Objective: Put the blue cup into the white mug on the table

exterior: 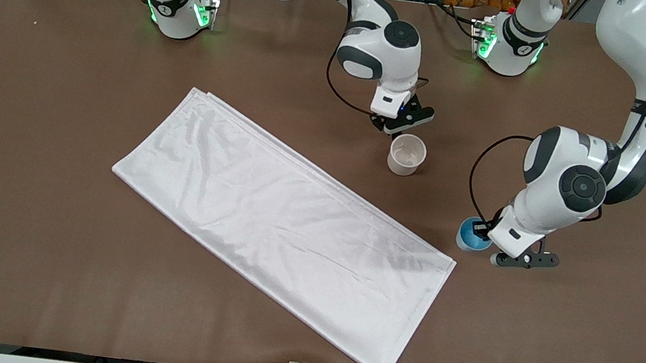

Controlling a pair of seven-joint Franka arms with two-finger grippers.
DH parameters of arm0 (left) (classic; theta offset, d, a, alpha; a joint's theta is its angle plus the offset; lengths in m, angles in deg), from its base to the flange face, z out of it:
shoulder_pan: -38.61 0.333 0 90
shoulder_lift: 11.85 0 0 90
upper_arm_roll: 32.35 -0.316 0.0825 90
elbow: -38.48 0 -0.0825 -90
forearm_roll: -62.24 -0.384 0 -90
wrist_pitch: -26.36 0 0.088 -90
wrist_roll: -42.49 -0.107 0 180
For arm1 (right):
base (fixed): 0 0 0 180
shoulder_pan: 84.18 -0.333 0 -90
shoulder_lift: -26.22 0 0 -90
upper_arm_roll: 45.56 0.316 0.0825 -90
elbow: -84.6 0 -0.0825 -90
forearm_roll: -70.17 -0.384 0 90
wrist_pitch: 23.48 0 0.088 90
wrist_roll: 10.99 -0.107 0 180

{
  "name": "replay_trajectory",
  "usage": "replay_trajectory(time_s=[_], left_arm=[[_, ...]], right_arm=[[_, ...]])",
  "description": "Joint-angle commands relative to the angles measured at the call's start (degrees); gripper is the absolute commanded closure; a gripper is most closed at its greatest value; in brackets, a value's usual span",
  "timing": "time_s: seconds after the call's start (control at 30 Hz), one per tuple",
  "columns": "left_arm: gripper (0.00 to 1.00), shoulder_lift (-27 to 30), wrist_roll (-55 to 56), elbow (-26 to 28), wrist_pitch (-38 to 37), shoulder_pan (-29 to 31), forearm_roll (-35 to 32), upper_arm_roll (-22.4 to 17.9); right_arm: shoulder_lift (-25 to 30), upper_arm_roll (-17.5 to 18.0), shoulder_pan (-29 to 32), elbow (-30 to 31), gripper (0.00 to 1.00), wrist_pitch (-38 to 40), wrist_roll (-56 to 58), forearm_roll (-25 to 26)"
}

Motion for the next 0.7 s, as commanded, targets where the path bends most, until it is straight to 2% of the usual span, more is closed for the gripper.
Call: replay_trajectory(time_s=[0.0, 0.27, 0.4, 0.53, 0.67], left_arm=[[1.0, 4.8, -0.7, 5.3, -0.1, 0.7, -1.4, 1.0], [1.0, 10.4, -0.6, 11.4, -0.2, 0.7, -0.6, 2.6], [1.0, 14.1, -0.1, 15.3, -0.2, 0.7, -0.2, 4.3], [1.0, 16.7, 0.2, 17.6, -0.3, 0.7, 4.1, 6.3], [1.0, 19.0, 1.3, 19.8, -0.5, 0.7, 6.0, 8.3]], right_arm=[[1.8, 0.6, 0.5, -1.1, 0.0, 7.4, -0.6, -0.8], [9.0, 0.4, 0.8, -1.1, 0.0, 14.8, -0.6, -7.2], [14.3, 0.4, 2.5, -1.1, 0.0, 19.4, -0.4, -7.4], [20.1, 0.4, 5.4, -0.9, 0.0, 25.9, 0.4, -7.8], [25.7, 0.5, 9.5, -0.9, 0.0, 32.8, 6.3, -7.8]])
